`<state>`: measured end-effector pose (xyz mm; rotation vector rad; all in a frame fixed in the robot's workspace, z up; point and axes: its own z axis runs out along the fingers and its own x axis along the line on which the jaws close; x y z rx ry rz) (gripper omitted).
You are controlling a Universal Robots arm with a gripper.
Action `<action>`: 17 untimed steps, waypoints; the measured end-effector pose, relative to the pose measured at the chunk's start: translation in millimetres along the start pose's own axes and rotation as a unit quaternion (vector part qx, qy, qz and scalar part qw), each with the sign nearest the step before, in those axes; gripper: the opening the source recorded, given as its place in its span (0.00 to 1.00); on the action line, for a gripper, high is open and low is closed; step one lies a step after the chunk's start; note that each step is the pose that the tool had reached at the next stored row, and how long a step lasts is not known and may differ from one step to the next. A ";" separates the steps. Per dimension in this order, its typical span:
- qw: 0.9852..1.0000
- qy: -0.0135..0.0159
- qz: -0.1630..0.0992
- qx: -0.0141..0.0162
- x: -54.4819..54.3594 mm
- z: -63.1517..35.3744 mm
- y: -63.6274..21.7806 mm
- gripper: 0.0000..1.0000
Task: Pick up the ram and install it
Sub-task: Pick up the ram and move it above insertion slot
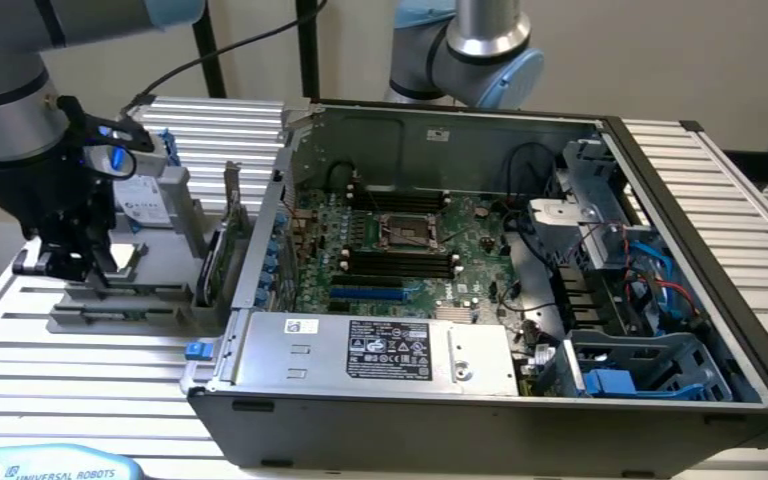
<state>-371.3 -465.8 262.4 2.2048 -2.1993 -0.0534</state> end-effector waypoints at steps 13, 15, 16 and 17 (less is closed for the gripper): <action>1.000 0.000 -0.005 0.000 1.1 23.6 -1.9 0.31; 1.000 0.000 -0.006 0.000 1.1 27.3 -2.0 0.31; 1.000 0.000 -0.007 0.000 1.1 29.1 -2.1 0.31; 1.000 0.000 -0.008 0.000 1.2 30.9 -2.2 0.31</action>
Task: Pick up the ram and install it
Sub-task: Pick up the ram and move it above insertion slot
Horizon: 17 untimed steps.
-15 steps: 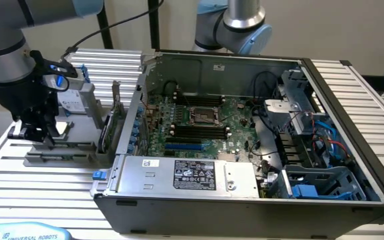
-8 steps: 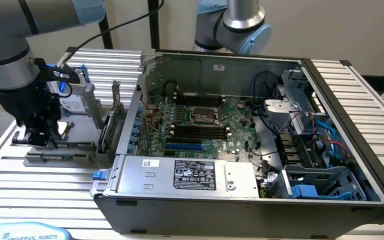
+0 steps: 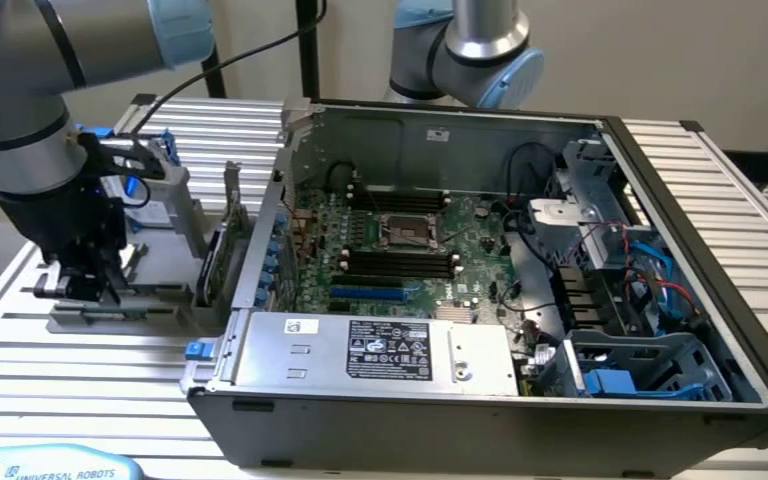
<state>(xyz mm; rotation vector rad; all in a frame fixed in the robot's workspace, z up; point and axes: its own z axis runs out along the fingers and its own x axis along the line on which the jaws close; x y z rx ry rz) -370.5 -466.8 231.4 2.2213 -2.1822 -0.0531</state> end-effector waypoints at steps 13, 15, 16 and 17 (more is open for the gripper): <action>1.000 0.000 -0.004 0.000 0.0 23.7 -1.0 0.31; 1.000 0.000 -0.004 0.000 -0.7 27.4 -0.8 0.31; 1.000 0.000 -0.004 0.000 -1.0 29.0 -0.5 0.31; 1.000 0.000 -0.004 0.000 -1.2 30.5 -0.1 0.31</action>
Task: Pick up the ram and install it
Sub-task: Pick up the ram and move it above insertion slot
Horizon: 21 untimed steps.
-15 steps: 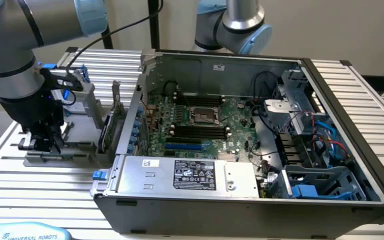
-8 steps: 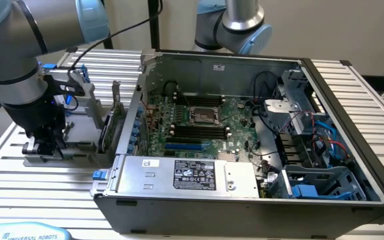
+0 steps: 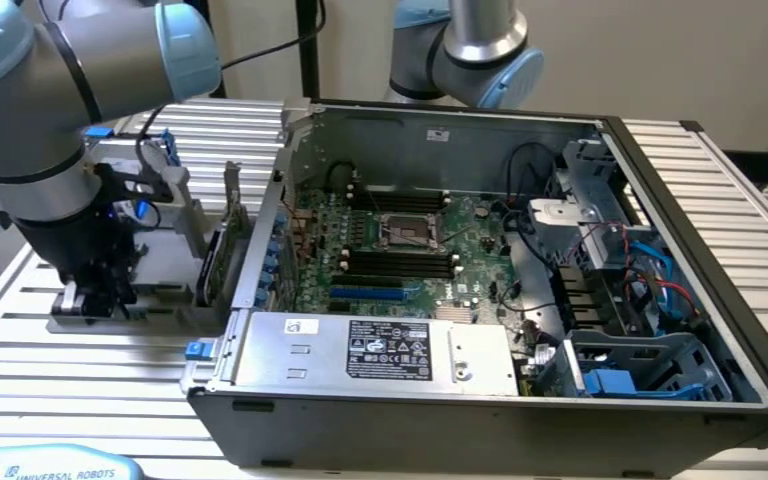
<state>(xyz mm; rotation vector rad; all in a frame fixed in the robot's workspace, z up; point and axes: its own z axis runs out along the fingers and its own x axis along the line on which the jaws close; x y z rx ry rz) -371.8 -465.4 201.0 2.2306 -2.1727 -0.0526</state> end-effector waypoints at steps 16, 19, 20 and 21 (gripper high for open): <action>1.000 -0.009 0.000 0.002 -0.2 5.6 3.8 0.31; 1.000 -0.010 0.000 0.002 -0.1 5.9 4.1 0.31; 1.000 -0.010 0.000 0.002 0.0 6.0 4.3 0.31; 1.000 -0.010 0.000 0.002 0.1 6.2 4.5 0.31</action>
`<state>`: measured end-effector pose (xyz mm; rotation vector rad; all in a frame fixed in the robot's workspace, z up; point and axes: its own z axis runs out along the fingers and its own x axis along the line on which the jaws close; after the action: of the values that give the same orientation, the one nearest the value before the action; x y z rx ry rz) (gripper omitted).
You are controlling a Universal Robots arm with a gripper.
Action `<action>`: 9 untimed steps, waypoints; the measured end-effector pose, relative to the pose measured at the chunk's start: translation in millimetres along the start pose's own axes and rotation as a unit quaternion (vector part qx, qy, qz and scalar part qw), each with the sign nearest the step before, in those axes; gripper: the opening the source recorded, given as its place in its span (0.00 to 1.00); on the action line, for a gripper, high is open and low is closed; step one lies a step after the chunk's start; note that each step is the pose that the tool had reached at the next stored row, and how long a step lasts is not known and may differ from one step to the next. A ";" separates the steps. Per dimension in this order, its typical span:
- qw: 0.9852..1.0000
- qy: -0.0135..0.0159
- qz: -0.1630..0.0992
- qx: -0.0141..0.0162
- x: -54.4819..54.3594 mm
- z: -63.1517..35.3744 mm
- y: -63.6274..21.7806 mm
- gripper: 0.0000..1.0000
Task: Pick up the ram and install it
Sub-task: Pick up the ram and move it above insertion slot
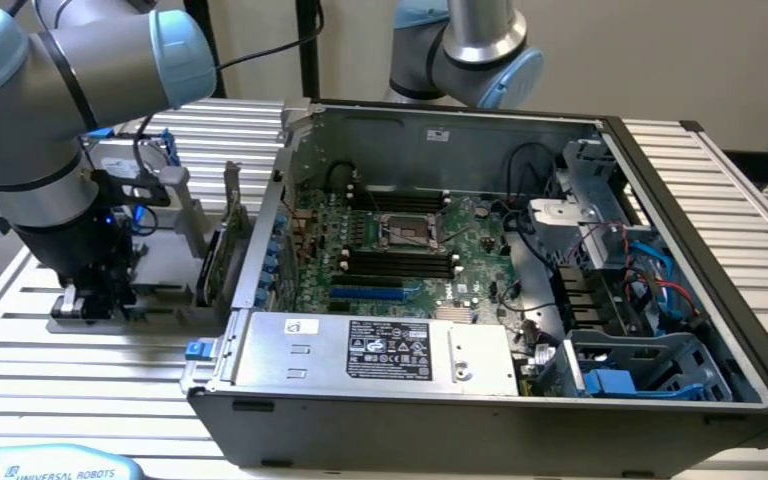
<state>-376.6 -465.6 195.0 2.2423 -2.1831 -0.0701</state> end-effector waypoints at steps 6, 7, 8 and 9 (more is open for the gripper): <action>1.000 0.000 0.000 0.000 0.4 0.4 0.4 0.15; 1.000 0.000 0.000 0.000 0.4 0.4 0.4 0.15; 1.000 0.000 0.000 0.000 0.5 0.3 0.3 0.15; 1.000 0.000 0.000 0.000 0.5 0.3 0.3 0.14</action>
<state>-376.9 -466.1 194.6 2.2422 -2.1832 -0.0700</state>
